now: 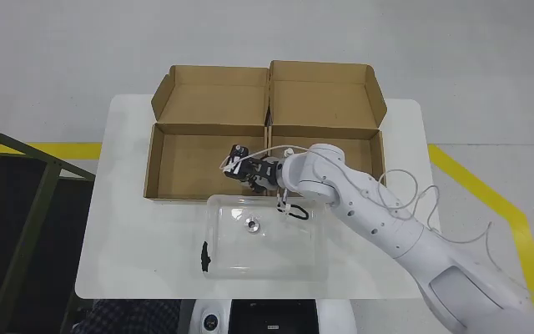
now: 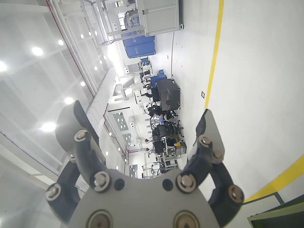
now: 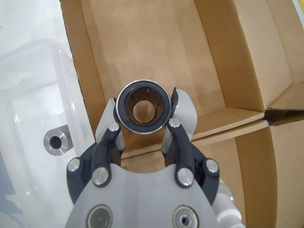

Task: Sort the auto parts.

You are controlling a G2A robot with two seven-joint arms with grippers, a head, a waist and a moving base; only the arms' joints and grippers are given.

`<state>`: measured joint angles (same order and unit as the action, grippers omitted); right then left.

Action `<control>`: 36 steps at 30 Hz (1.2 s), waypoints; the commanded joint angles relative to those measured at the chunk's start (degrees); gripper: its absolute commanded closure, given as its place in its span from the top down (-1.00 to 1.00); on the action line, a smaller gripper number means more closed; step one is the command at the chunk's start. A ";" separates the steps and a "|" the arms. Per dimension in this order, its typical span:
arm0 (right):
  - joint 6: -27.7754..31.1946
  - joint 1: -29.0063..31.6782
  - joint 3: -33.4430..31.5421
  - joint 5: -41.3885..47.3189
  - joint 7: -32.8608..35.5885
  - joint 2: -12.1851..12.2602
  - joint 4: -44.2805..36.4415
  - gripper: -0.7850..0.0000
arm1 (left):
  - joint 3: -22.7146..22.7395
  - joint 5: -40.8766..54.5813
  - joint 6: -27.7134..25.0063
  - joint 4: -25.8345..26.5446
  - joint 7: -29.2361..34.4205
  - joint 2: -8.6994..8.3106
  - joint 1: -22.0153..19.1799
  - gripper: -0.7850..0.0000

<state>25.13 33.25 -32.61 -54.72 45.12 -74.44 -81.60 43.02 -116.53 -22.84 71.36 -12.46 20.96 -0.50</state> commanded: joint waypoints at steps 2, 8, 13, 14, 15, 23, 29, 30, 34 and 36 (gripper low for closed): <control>0.25 -0.16 0.20 0.08 0.13 -0.38 0.73 -0.76 | 0.00 0.00 0.00 0.00 0.00 0.00 0.00 1.00; 0.60 -0.56 0.38 0.24 0.57 -1.16 1.90 -0.46 | 0.00 0.00 0.00 0.00 0.00 0.00 0.00 1.00; 0.96 -0.63 0.27 0.16 1.03 -1.60 2.45 -0.32 | 0.00 0.00 0.00 0.00 0.00 0.00 0.00 1.00; 1.02 -0.61 0.23 0.13 1.11 -1.68 2.53 -0.30 | 0.00 0.00 0.00 0.00 0.00 0.00 0.00 1.00; 1.06 -0.57 0.20 0.07 1.11 -1.75 2.63 -0.27 | 0.00 0.00 0.00 0.00 0.00 0.00 0.00 1.00; 1.55 -0.43 -0.17 -0.35 1.50 -2.29 3.16 -0.07 | 0.00 0.00 0.00 0.00 0.00 0.00 0.00 1.00; 1.86 -0.13 -0.72 -0.73 1.75 -2.52 3.12 -0.05 | 0.00 0.00 0.00 0.00 0.00 0.00 0.00 1.00; 1.98 -0.14 -0.88 -0.84 1.78 -2.53 2.93 -0.06 | 0.00 0.00 0.00 0.00 0.00 0.00 0.00 1.00; 2.21 0.11 -1.93 -1.55 1.69 -2.40 0.79 -0.06 | 0.00 0.00 0.00 0.00 0.00 0.00 0.00 1.00; 2.31 0.50 -2.80 -1.88 1.96 -2.15 -1.14 -0.06 | 0.00 0.00 0.00 0.00 0.00 0.00 0.00 1.00</control>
<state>27.40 33.58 -35.07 -56.51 46.93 -76.70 -82.00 43.02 -116.53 -22.84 71.36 -12.46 20.96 -0.50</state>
